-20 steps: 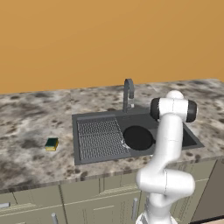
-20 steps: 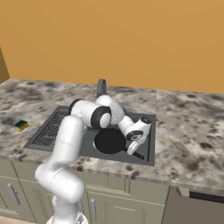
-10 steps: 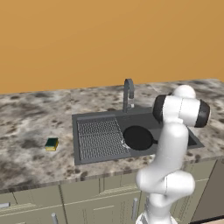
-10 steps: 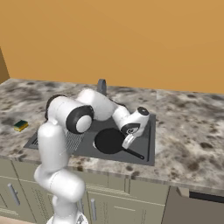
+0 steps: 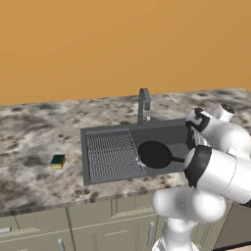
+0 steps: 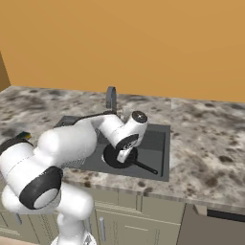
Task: Pick the pan and sponge and place them into the sink. Then turn on the water.
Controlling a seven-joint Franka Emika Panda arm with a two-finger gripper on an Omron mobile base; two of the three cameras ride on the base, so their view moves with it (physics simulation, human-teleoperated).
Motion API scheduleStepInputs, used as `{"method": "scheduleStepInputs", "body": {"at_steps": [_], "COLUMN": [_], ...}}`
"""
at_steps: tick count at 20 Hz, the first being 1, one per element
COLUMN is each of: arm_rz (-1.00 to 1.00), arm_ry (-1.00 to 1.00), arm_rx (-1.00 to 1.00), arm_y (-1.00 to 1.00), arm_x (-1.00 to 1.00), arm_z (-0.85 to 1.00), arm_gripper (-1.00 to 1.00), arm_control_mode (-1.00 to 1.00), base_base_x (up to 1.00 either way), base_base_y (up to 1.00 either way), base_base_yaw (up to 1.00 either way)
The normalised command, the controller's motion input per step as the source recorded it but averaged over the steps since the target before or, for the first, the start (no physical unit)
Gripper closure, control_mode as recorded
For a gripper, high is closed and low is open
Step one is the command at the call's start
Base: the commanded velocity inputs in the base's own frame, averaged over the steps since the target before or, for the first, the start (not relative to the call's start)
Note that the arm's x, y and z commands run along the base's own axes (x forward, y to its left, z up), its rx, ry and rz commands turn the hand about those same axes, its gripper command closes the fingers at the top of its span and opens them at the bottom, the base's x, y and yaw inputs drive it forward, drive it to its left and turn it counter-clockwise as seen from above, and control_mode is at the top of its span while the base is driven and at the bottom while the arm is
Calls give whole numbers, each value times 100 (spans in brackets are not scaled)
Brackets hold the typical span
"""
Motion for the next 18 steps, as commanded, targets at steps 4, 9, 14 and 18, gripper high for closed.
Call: {"method": "scheduleStepInputs", "body": {"at_steps": [4,9,14,18], "arm_rz": [23,49,55,63], "arm_ry": [-8,-1,0,4], "arm_rx": [-16,-14,-14,-10], "arm_y": [97,100,100,100], "arm_x": [-76,-64,-58,-13], "arm_z": [100,81,53,41], "arm_gripper": [-100,-100,-100,-100], "arm_control_mode": [-100,-100,-100,-100], "base_base_x": [0,0,0,0], "base_base_y": [0,0,0,0], "base_base_yaw": [0,0,0,0]}}
